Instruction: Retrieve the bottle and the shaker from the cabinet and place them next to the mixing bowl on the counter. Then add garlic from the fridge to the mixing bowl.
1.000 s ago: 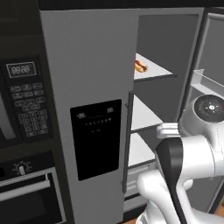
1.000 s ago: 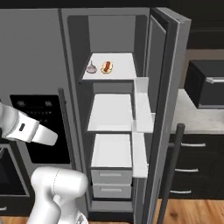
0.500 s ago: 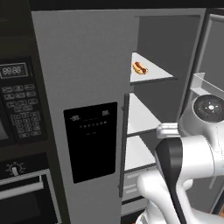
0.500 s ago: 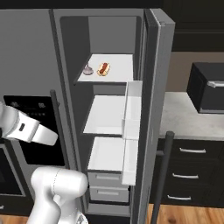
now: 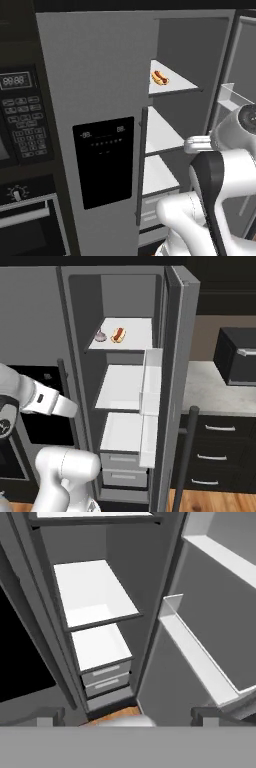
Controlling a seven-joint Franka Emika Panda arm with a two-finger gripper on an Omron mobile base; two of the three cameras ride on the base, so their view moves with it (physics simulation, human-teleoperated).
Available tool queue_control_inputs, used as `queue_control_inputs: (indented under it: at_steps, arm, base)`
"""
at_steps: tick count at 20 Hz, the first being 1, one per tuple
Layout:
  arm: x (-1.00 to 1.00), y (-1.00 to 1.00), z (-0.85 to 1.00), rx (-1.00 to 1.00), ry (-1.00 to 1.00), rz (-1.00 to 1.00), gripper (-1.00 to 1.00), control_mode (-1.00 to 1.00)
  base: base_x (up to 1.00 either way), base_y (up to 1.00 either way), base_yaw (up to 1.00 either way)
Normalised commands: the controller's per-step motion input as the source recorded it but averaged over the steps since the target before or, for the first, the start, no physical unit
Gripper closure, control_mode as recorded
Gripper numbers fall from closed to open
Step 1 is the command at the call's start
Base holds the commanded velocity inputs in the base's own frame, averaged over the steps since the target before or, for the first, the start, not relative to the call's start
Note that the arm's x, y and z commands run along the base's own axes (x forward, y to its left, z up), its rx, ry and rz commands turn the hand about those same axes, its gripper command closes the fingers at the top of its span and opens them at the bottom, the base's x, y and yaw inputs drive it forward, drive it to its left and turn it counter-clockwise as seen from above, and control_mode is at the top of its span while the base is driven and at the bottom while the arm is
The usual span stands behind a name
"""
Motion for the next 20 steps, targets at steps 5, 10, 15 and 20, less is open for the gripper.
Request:
queue_control_inputs:
  at_steps: [5, 10, 15, 20]
  arm:
    - [0.39, 0.03, 0.1, 0.01, -0.12, 0.35, -1.0, -1.0]
    - [0.35, 0.33, 0.12, 0.0, -0.09, 0.44, -1.0, -1.0]
    - [0.04, 0.34, 0.22, -0.11, -0.18, 0.41, -1.0, -1.0]
    - [-0.05, 0.14, 0.49, -0.25, -0.31, 0.28, -1.0, -1.0]
  base:
    - [0.0, 0.0, 0.0]
    - [0.0, 0.0, 0.0]
    - [0.0, 0.0, 0.0]
    - [0.0, 0.0, 0.0]
